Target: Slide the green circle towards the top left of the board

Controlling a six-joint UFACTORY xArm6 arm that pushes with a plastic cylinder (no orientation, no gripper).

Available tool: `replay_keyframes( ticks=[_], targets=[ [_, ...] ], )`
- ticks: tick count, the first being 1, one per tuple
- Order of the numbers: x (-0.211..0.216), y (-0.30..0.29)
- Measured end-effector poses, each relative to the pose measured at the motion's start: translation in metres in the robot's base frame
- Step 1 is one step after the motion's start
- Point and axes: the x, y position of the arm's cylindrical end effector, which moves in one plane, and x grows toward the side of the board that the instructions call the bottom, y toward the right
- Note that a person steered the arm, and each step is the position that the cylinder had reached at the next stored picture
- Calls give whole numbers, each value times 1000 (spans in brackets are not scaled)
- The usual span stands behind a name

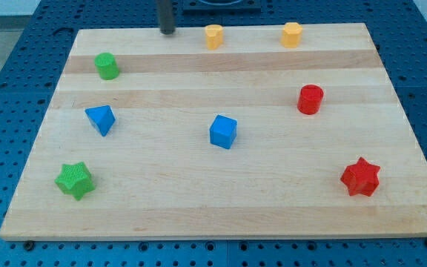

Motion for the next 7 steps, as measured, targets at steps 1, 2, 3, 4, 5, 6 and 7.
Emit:
replay_keyframes(
  ticks=[1, 2, 3, 4, 5, 6, 7],
  targets=[
    [0, -53],
    [0, -98],
    [0, -119],
    [3, -124],
    [37, -66],
    [79, -16],
    [122, 14]
  ],
)
